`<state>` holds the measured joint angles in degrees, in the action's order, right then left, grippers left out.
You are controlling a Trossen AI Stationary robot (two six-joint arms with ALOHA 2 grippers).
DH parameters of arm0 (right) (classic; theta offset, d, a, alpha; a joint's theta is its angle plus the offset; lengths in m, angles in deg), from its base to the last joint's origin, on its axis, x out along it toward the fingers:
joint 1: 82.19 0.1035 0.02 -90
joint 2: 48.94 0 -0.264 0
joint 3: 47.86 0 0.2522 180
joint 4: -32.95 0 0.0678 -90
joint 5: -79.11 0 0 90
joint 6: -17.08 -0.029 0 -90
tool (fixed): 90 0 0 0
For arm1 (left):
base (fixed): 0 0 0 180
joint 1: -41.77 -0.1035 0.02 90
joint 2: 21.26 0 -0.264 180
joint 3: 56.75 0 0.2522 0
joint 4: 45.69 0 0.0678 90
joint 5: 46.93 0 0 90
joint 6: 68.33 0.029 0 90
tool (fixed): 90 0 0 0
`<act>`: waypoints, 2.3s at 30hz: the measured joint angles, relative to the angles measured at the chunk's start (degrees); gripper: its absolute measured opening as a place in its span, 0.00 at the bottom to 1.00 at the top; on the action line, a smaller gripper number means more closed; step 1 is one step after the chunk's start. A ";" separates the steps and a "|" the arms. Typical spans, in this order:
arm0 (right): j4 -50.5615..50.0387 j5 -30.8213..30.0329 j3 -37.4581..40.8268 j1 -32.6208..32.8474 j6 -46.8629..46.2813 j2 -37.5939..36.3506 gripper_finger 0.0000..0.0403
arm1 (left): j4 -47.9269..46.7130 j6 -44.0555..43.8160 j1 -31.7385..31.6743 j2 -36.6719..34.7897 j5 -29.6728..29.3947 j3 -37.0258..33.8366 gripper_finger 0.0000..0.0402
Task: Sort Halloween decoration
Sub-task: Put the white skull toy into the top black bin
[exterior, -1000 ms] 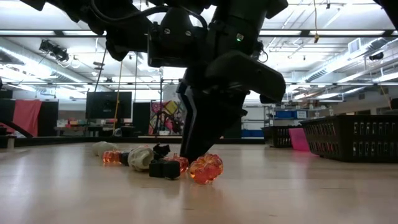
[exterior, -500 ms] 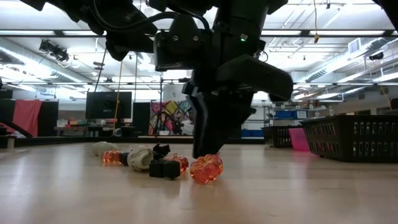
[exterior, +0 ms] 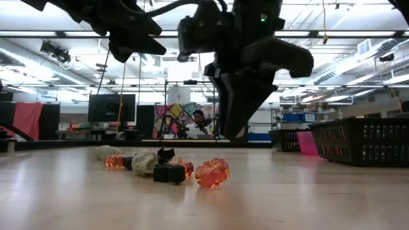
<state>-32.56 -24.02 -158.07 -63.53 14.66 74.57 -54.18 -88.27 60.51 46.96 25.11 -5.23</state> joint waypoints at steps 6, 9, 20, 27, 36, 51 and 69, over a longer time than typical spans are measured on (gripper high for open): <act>-5.62 -2.42 0.00 0.02 -1.44 -1.67 0.25 | 0.00 -0.02 -0.01 0.00 0.00 0.00 0.48; -8.39 -3.39 0.02 0.00 -2.48 -2.37 0.25 | 0.00 -0.02 0.00 0.00 0.00 0.00 0.48; -14.08 -5.08 0.00 0.24 -5.04 -5.91 0.25 | 0.01 -0.04 0.00 0.00 0.00 0.00 0.48; -18.55 -9.85 0.02 0.31 -6.92 -8.60 0.25 | 0.03 -0.11 0.00 0.00 0.00 0.00 0.48; -20.06 -13.64 5.37 -1.26 -10.09 -15.00 0.25 | 0.03 -0.53 0.11 0.00 0.00 0.00 0.48; -12.97 -15.94 22.80 -10.54 -13.03 -29.71 0.25 | 0.03 -0.50 0.11 0.00 0.00 0.00 0.48; -1.88 -14.42 32.51 -32.83 -9.76 -34.40 0.25 | 0.04 -0.46 0.11 0.00 0.00 0.00 0.48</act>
<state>-34.44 -38.44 -125.56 -96.36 4.90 40.18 -54.14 -88.73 60.62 46.96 25.11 -5.23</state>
